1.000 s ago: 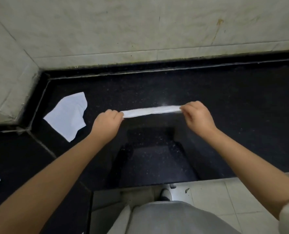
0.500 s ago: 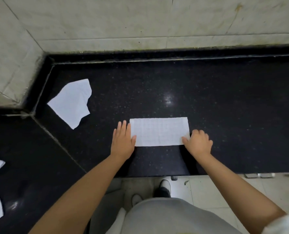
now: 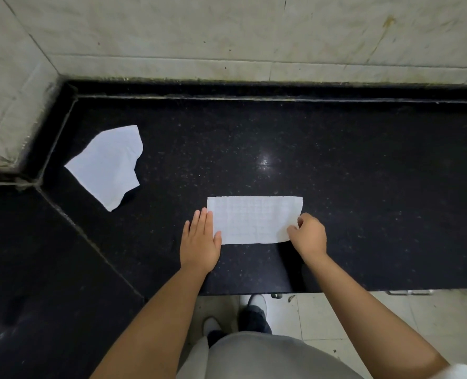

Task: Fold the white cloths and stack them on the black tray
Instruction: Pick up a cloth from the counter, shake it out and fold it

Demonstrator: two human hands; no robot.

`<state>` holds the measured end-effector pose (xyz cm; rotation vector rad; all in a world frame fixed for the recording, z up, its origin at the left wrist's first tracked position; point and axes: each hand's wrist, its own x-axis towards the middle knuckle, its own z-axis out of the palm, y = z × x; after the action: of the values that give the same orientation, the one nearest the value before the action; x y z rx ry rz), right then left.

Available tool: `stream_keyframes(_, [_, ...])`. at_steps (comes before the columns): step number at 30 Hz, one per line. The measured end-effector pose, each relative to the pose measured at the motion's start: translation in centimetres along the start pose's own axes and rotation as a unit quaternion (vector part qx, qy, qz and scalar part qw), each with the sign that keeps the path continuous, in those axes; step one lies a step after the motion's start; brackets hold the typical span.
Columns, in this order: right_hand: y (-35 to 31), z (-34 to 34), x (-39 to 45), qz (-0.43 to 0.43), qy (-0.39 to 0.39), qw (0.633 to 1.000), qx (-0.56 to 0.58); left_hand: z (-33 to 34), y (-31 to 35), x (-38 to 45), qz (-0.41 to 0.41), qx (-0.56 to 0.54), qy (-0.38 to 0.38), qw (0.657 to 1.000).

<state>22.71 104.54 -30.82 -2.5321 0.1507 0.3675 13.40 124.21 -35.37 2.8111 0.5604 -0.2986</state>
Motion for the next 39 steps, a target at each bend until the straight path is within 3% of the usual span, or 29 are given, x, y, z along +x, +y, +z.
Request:
stream_keyframes(5, [-5.4,0.3,-2.8,-0.150,0.062,0.981,0.109,-0.6,-0.2,0.0,0.013,-0.029,-0.016,0.999])
stream_keyframes(9, [-8.8,4.7,-4.3,-0.271,0.001,0.961,0.047,-2.2,-2.3,-0.6,0.002,-0.047,0.007,0.999])
stream_keyframes(13, [-8.8,9.7,-4.3,-0.286,-0.087,0.953,-0.051,-2.9,-5.8,-2.7,-0.039,-0.032,-0.002,0.999])
stream_keyframes(18, [-7.6,10.0,-4.5,-0.311,-0.086,0.944,-0.073,-1.8,-7.7,-4.4,-0.048,0.000,-0.035,0.998])
stream_keyframes(22, [-7.7,8.9,-4.4,-0.315,-0.019,0.948,-0.030,-1.0,-8.0,-4.5,-0.047,0.022,-0.043,0.998])
stream_keyframes(29, [-6.5,9.4,-5.3,-0.363,-0.117,0.911,-0.158,-1.3,-7.9,-4.6,-0.040,0.009,-0.038,0.998])
stream_keyframes(32, [-6.0,7.9,-4.6,-0.402,-0.104,0.892,-0.178,-1.7,-7.8,-4.5,-0.035,-0.003,-0.022,0.999])
stream_keyframes(35, [-4.7,5.3,-4.2,-0.380,-0.057,0.887,-0.256,-2.2,-7.4,-4.4,-0.008,-0.009,0.007,1.000])
stream_keyframes(39, [-3.3,4.5,-4.0,-0.298,-0.109,0.901,-0.296,-2.9,-5.4,-3.8,0.066,0.005,0.009,0.998])
